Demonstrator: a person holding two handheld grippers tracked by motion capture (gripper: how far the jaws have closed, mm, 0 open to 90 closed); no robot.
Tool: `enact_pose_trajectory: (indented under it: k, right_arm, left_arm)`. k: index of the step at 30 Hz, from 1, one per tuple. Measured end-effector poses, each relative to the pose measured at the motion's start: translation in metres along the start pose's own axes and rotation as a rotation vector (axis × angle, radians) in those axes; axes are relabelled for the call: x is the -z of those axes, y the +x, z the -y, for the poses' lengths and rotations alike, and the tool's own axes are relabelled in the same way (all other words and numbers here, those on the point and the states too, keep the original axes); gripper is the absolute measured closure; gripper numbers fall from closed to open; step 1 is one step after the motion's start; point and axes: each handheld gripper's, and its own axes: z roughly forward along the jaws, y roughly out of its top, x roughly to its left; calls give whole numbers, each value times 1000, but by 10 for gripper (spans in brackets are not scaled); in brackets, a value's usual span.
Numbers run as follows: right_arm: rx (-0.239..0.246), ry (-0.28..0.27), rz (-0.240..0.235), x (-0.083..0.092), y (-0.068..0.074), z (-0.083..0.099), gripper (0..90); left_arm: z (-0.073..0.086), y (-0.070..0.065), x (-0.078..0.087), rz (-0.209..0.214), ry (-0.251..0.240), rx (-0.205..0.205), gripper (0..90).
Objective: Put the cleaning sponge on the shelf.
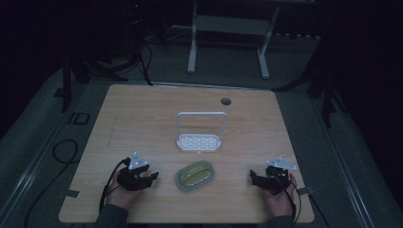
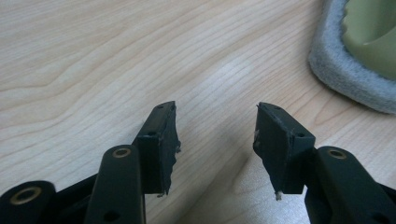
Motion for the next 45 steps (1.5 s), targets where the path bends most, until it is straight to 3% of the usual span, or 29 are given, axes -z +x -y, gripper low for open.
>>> enact_pose_trajectory:
  k: [3,5,12,16,21,25,45]
  right_arm:
    - [-1,0,0,0,0,0,130]
    - [0,0,0,0,0,0,130]
    - [-1,0,0,0,0,0,130]
    - [-1,-1,0,0,0,0,130]
    - [-1,-1,1,0,0,0,131]
    - [-3,-1,4,0,0,0,131]
    - [-7,-2,8,0,1,0,131]
  left_arm:
    - [-2,1,5,-3,5,2,501]
    - [-5,1,10,32,-3,19,500]
    - [-17,-4,22,30,-10,6,503]
    - [-27,-10,25,13,6,-29,501]
    - [-38,-14,28,19,20,-39,517]
    - [-47,-19,28,24,39,-80,538]
    - [-82,-52,16,92,62,-202,594]
